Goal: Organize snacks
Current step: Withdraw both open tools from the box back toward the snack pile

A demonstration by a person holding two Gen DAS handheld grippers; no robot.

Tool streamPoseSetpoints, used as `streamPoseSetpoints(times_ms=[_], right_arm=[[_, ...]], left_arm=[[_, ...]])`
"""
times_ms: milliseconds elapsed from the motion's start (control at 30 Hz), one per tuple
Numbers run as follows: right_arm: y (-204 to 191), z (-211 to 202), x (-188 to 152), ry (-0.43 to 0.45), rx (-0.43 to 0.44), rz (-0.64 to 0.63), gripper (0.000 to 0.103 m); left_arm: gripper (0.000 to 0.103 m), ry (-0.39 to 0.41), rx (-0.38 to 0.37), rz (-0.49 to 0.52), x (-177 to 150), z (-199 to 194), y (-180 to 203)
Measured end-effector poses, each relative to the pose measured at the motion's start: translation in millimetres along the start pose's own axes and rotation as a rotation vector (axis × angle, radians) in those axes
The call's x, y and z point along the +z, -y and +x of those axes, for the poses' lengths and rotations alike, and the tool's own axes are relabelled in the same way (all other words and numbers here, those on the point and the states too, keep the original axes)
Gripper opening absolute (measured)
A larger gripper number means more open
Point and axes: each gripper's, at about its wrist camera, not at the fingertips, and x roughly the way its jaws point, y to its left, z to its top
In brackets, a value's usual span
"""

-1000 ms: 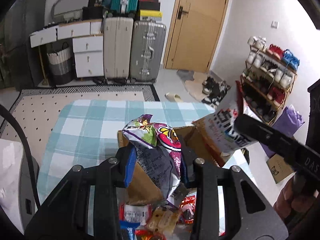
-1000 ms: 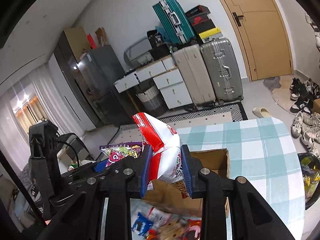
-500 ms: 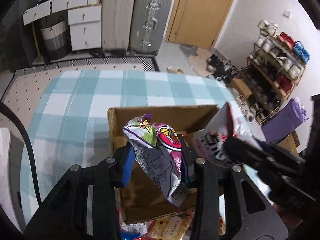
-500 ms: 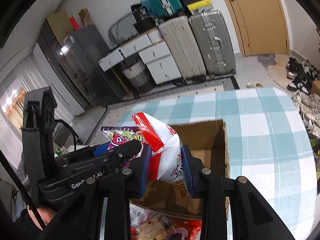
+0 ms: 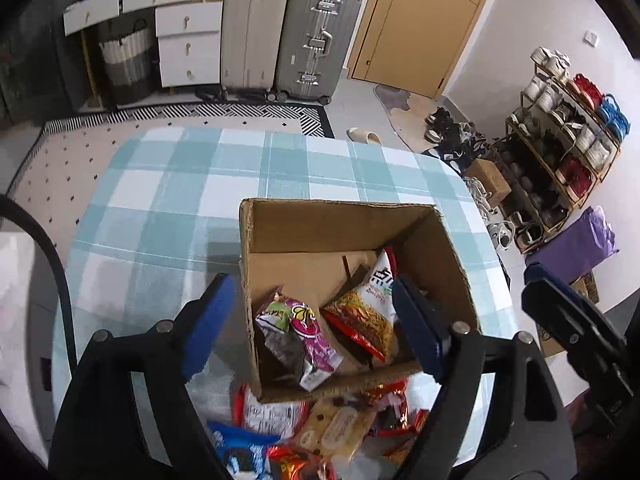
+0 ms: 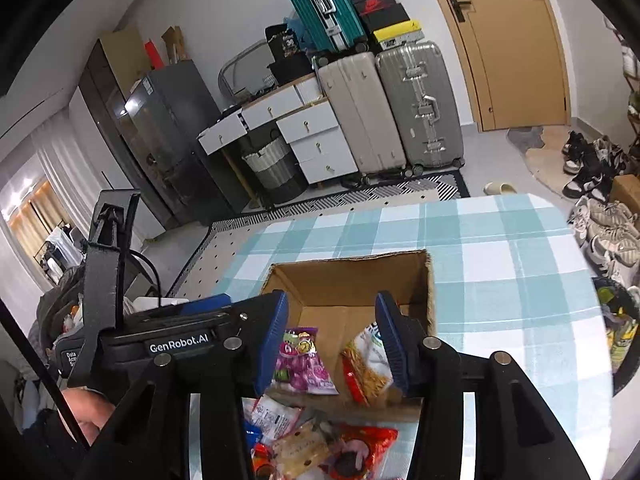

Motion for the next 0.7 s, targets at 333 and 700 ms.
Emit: streamPoseSetpoints(times_ms=[333, 700], right_arm=[[-15.4, -60.7, -15.9, 0.054, 0.003, 0.007, 0.052], [-41.6, -112.5, -40.5, 0.114, -0.026, -0.037, 0.072]], left_arm=[[0.079, 0.069, 0.071, 0.036, -39.1, -70.2, 2.9], [0.084, 0.163, 0.115, 0.053, -72.5, -135.2, -4.7]])
